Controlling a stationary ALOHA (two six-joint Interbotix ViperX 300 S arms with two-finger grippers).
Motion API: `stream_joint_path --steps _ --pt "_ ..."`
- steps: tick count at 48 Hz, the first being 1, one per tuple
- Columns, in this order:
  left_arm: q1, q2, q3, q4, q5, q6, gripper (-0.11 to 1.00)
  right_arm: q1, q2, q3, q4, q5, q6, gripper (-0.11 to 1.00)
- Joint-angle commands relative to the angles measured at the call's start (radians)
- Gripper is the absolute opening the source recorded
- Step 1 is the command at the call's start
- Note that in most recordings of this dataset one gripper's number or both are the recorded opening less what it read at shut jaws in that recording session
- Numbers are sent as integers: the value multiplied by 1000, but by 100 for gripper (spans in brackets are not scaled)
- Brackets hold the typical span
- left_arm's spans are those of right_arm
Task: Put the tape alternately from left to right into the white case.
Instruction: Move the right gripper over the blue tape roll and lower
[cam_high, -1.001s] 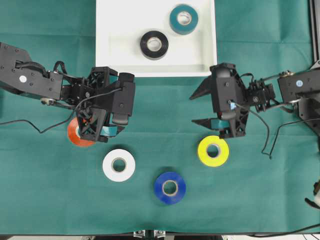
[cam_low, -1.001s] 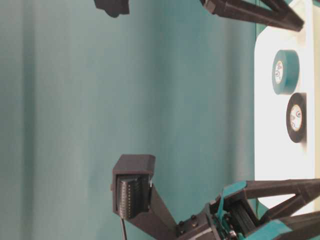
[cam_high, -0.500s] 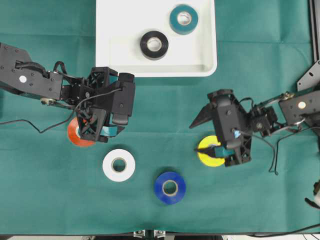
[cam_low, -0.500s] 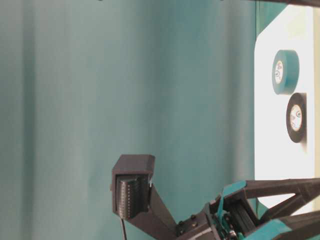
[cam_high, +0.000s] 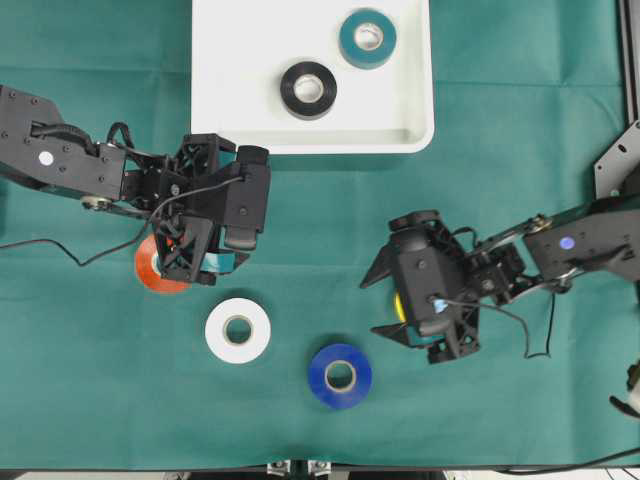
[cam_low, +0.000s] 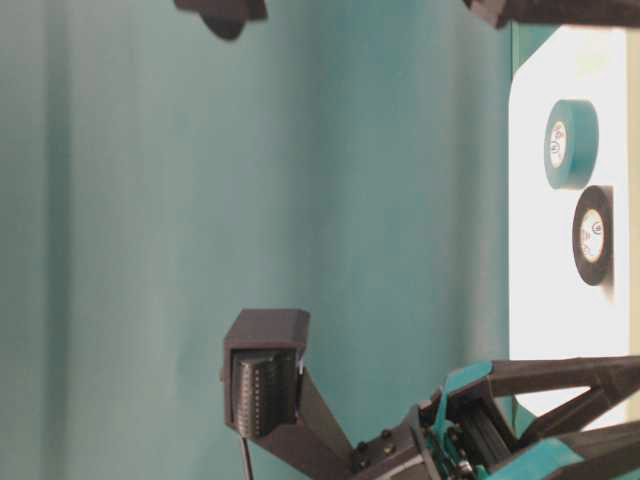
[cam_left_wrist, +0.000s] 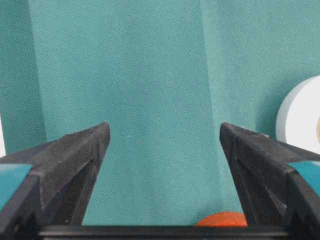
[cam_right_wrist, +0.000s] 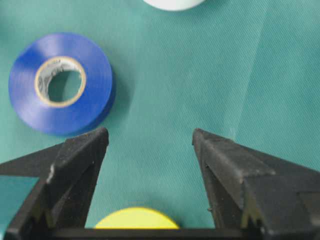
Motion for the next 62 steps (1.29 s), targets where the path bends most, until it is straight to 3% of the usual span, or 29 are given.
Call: stream_joint_path --steps 1,19,33,62 --pt "-3 -18 -8 -2 -6 -2 65 8 12 -48 2 -8 14 75" --pt "-3 -18 -8 -2 -6 0 65 77 114 -147 0 -5 54 76" --pt "-3 -17 -8 0 -5 0 65 86 189 -189 0 -2 110 76" --pt "-3 0 -8 -2 -6 0 65 86 304 -270 0 95 115 76"
